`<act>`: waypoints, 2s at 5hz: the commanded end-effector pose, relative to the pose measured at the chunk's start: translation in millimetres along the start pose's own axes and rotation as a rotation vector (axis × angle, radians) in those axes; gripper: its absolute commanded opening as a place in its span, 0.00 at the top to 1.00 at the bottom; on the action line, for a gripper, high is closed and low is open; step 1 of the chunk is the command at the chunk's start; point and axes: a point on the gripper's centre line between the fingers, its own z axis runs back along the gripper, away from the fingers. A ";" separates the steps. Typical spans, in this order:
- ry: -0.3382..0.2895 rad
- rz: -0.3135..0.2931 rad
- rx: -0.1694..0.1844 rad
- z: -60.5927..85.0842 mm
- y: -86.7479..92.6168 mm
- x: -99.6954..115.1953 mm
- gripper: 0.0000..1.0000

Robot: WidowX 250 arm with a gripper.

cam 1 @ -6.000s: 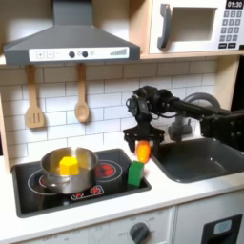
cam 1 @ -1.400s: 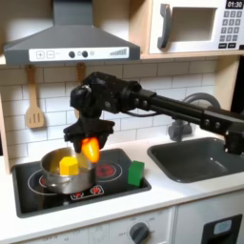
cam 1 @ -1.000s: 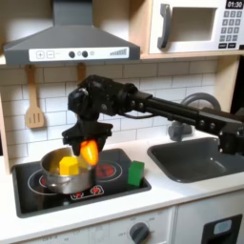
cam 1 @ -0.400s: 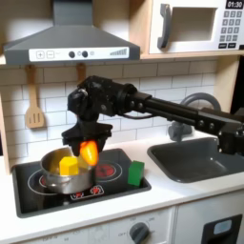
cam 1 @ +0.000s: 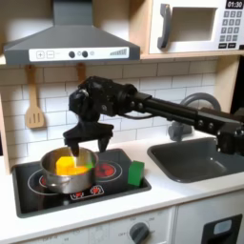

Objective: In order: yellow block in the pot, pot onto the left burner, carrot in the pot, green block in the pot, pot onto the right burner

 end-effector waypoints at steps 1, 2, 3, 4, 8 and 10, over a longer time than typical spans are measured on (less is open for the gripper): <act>-0.003 -0.030 0.005 2.3 -10.5 4.8 0.00; 0.009 -0.058 -0.003 -2.7 -18.6 8.7 0.00; 0.023 -0.062 -0.022 -11.6 -22.9 8.7 0.00; 0.028 -0.058 -0.024 -10.2 -23.7 6.2 0.00; 0.037 -0.240 -0.082 -7.0 -87.1 12.5 0.00; 0.064 -0.347 -0.172 -3.0 -95.2 -6.2 0.00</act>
